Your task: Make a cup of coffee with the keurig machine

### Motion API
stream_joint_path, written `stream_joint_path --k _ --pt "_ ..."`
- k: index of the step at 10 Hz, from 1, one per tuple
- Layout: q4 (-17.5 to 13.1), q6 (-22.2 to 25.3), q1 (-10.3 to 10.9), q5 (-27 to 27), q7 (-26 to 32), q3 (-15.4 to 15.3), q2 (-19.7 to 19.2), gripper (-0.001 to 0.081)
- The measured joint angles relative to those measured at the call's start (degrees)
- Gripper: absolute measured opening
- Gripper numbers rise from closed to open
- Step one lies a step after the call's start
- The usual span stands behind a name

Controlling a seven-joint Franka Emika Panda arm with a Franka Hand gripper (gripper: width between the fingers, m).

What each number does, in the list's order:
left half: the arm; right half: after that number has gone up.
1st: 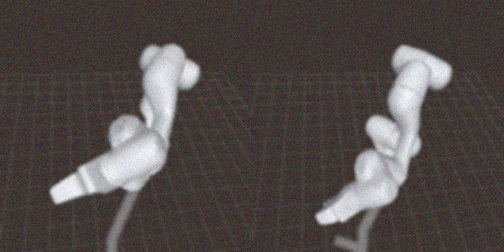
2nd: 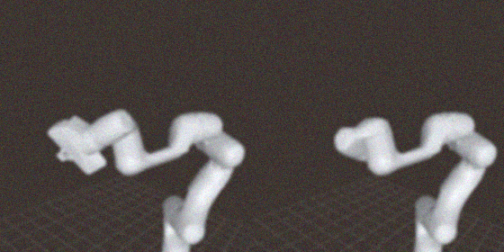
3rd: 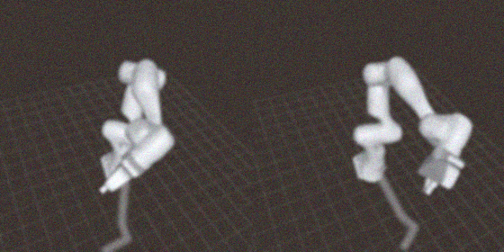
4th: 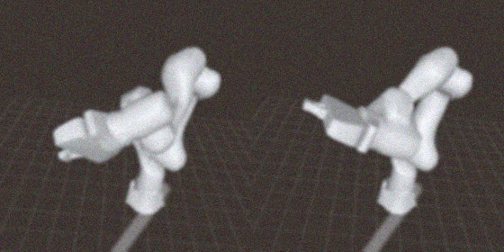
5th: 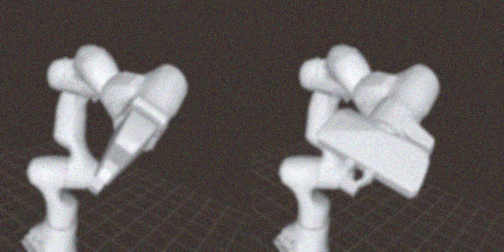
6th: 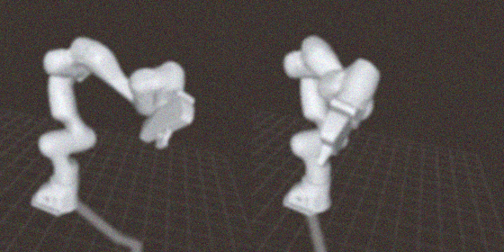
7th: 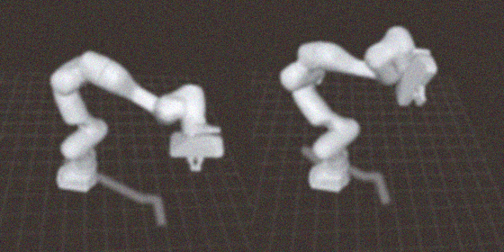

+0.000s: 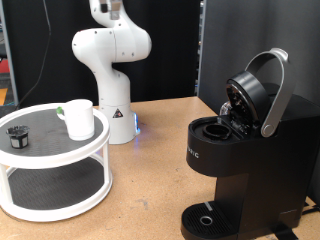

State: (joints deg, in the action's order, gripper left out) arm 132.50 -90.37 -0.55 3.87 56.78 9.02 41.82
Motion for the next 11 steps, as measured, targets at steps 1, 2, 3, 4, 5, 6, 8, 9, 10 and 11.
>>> stream_joint_path --k 1,2,3,4,5,6,8,9,10,11 --pt "-0.7 0.0 -0.1 2.5 3.6 1.6 -0.6 0.0803" --pt "-1.5 0.4 0.0 3.4 5.8 2.1 -1.5 0.0803" --pt "-1.4 0.4 0.0 3.1 5.3 2.2 -1.5 0.0803" --pt "-1.4 0.4 -0.1 3.0 5.5 2.6 -1.5 0.0803" --pt "-1.4 0.4 -0.1 3.0 6.7 3.9 -1.5 0.0803" --pt "-1.4 0.3 -0.2 3.2 8.9 6.0 -1.7 0.0803" --pt "-1.8 -0.1 -0.4 4.9 14.3 10.1 -2.1 0.0803" --pt "-2.1 -0.6 -0.5 5.5 16.5 12.1 -2.4 0.0803" --pt "-2.7 -0.8 -0.5 5.5 17.8 13.0 -2.9 0.0803" --pt "-2.6 -0.7 -0.5 5.5 17.7 12.9 -2.9 0.0803"
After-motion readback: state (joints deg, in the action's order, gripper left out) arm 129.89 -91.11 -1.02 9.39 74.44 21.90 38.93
